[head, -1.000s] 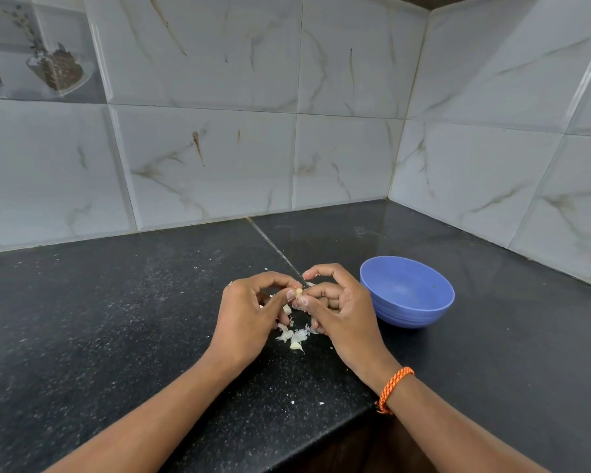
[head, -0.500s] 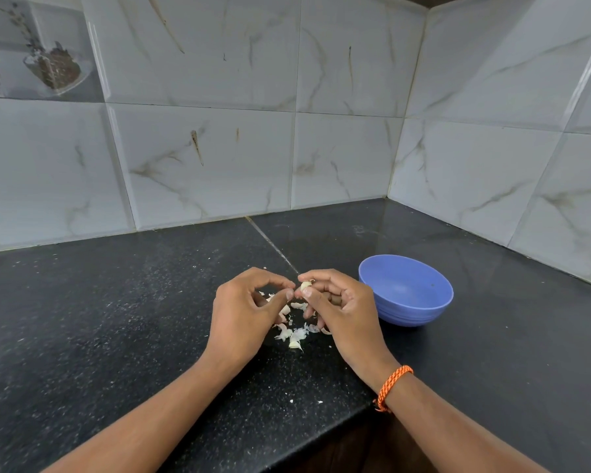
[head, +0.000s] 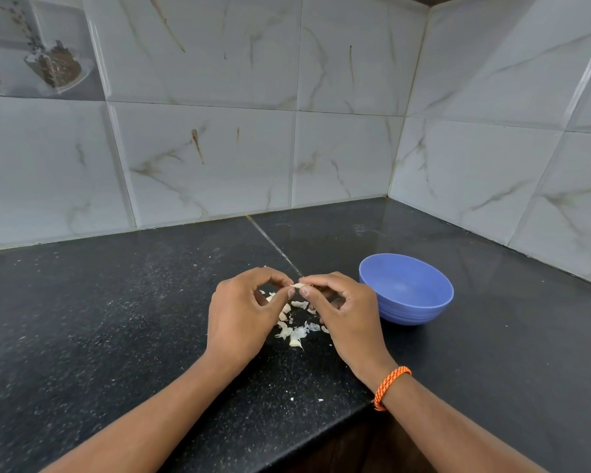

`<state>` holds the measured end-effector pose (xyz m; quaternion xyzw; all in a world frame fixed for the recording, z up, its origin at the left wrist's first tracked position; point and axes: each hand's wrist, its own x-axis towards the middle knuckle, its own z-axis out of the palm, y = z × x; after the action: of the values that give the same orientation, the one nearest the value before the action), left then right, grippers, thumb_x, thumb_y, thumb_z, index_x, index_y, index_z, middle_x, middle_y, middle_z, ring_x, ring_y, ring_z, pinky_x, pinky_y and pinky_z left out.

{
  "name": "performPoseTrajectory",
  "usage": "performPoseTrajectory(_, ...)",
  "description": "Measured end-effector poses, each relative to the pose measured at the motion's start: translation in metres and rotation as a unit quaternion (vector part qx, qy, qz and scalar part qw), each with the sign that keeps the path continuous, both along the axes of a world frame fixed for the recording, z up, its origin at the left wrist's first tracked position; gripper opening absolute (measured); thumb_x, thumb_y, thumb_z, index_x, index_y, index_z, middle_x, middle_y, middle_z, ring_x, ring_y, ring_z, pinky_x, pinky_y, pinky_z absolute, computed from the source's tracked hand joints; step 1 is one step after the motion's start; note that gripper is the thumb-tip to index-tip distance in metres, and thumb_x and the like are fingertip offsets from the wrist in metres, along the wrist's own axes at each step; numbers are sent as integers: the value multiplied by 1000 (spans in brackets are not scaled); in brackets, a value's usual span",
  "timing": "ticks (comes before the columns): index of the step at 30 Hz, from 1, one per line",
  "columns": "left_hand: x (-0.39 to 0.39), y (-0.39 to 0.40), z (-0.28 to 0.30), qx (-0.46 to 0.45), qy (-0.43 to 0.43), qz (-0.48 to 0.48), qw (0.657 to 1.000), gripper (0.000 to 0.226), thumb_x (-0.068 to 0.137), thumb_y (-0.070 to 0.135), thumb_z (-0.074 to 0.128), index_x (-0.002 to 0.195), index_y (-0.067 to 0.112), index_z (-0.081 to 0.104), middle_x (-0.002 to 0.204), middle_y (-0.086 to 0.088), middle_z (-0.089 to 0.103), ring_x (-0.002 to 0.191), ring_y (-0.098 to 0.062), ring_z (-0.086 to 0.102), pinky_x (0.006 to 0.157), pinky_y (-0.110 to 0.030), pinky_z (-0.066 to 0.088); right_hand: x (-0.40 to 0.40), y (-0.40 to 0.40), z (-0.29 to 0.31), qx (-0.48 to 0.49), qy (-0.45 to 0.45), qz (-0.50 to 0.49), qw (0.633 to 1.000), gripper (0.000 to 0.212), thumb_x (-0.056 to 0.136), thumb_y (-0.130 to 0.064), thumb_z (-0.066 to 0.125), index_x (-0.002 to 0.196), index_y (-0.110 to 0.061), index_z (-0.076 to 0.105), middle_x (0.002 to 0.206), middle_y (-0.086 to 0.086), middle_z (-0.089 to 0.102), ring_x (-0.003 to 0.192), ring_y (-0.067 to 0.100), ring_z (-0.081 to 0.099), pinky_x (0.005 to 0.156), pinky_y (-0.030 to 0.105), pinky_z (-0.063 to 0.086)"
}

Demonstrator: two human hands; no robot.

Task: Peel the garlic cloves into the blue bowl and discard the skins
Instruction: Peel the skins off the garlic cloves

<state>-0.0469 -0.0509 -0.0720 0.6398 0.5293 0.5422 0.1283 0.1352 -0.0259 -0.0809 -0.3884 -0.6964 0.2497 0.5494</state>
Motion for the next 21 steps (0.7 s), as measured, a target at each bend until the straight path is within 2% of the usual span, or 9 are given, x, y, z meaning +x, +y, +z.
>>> performPoseTrajectory(5,-2,-1,1,44,83,30,995,15,91,32,83,92,44,74,95,30,74,62,-7,67,61,-32,55,-1,2,-1,25,-32,-12,999,11,97,-22,79,107,-21,83,97,-14,78,96,11,74,79,15,54)
performPoseTrajectory(9,-1,-5,6,78,141,56,985,11,94,34,79,93,43,72,92,28,72,65,-5,65,60,-29,53,-1,1,-1,12,-14,-2,1000,11,98,-24,77,108,-22,83,98,-15,77,96,14,75,77,22,57)
performPoseTrajectory(13,1,-6,5,83,146,68,983,14,93,32,78,90,42,69,89,26,71,65,-5,64,58,-33,54,-2,-1,-1,-3,11,21,1000,13,100,-26,74,110,-22,82,99,-12,77,93,20,75,70,35,63)
performPoseTrajectory(16,2,-5,4,76,145,70,984,13,92,31,75,87,40,67,86,24,69,64,-4,62,57,-32,52,-2,-1,-1,-11,20,34,999,13,101,-23,74,110,-19,82,99,-9,77,85,22,75,65,32,63)
performPoseTrajectory(21,5,-4,5,42,102,60,992,18,89,32,79,78,38,66,78,22,69,62,-6,62,56,-29,49,-3,-1,-2,-14,31,49,998,14,100,-16,75,112,-14,82,99,-5,78,85,22,77,72,29,64)
